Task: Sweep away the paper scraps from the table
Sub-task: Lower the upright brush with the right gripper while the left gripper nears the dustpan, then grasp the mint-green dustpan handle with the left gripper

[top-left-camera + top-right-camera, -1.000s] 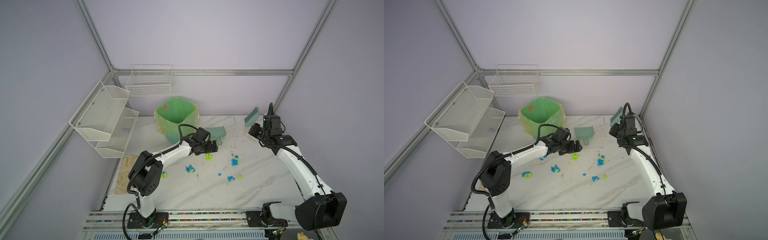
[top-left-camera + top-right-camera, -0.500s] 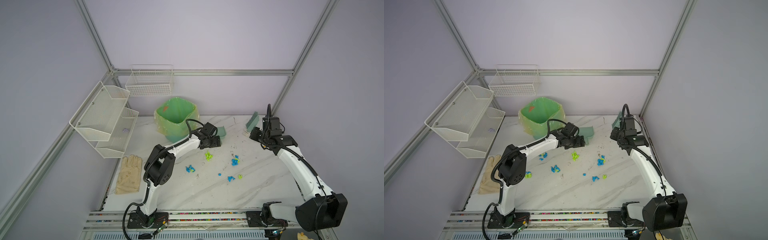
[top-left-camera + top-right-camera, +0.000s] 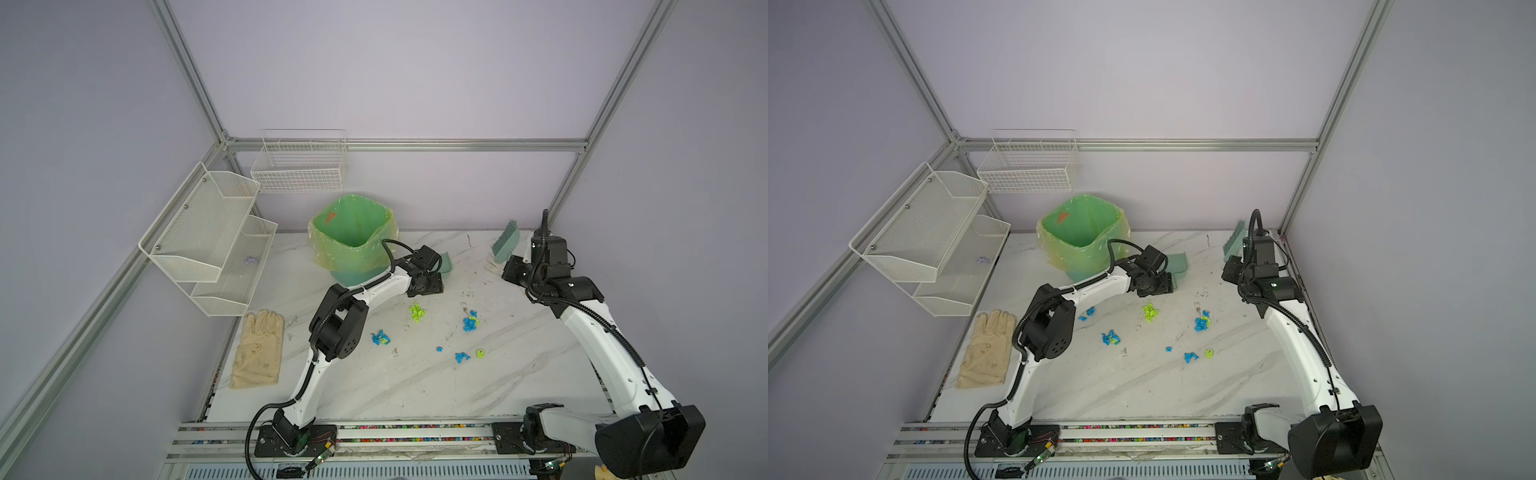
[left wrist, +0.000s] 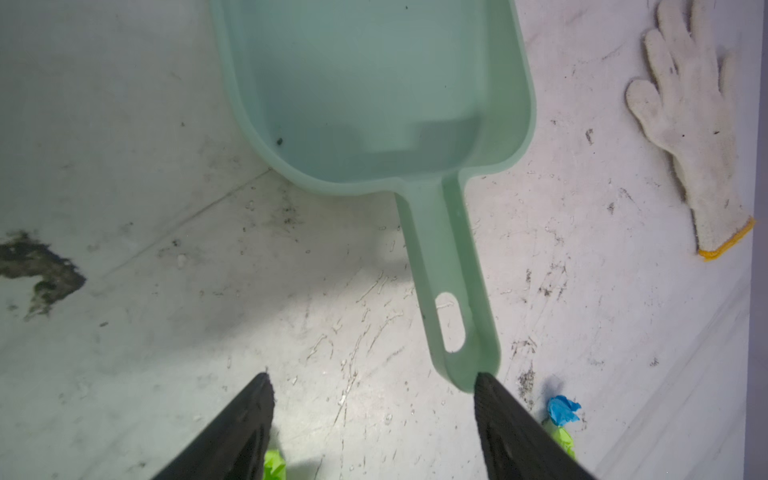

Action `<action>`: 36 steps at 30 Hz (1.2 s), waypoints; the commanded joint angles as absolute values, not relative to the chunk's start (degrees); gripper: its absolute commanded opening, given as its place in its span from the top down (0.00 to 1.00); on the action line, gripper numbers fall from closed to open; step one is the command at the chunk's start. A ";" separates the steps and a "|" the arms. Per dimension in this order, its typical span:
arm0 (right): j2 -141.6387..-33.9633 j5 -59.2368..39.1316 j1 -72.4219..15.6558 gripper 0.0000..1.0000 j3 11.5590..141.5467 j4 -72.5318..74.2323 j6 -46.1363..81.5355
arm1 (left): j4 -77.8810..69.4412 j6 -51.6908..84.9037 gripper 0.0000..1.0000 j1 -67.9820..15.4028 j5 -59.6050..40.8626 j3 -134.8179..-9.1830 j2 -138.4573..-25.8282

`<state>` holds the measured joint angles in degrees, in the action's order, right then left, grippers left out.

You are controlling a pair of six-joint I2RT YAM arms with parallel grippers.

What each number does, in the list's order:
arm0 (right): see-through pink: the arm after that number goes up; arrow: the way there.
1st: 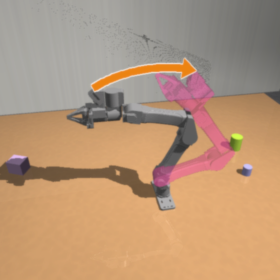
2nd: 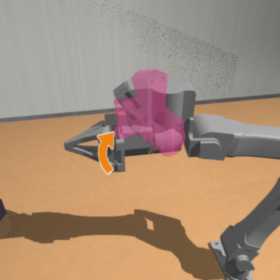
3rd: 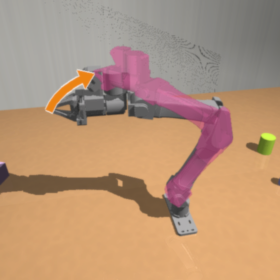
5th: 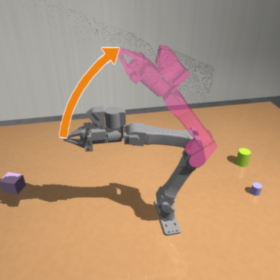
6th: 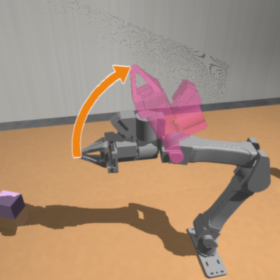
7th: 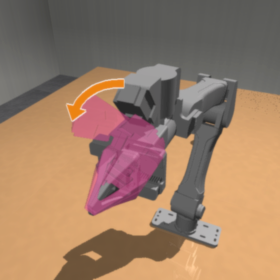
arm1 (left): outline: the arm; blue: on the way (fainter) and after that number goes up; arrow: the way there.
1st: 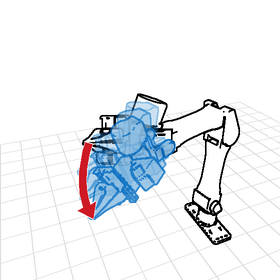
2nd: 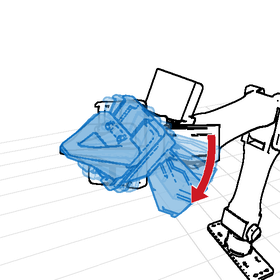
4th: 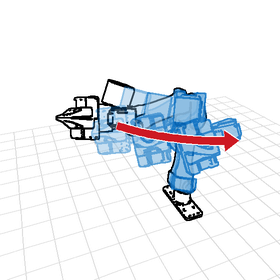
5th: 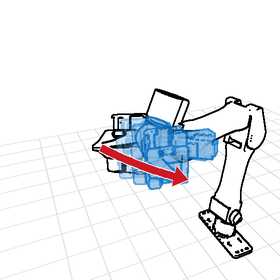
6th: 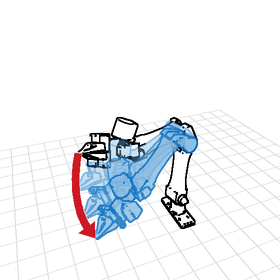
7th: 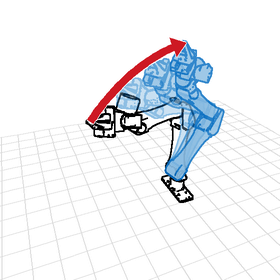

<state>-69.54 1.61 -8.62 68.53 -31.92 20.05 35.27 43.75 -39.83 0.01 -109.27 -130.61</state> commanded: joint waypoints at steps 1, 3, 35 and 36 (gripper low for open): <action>-68.73 0.66 -8.43 1.00 67.95 -30.67 19.47 | 35.02 43.37 0.25 -39.92 1.15 -116.51 -130.85; -68.67 0.79 -8.37 1.00 67.97 -30.76 19.41 | 34.99 43.38 0.25 -39.94 1.61 -117.06 -131.27; -70.12 -1.12 -8.40 1.00 68.32 -30.21 19.40 | 33.42 41.86 0.56 -39.90 0.89 -117.41 -136.36; -70.08 -1.07 -8.39 1.00 68.34 -30.23 19.38 | 33.23 41.79 0.58 -39.91 0.77 -117.25 -136.26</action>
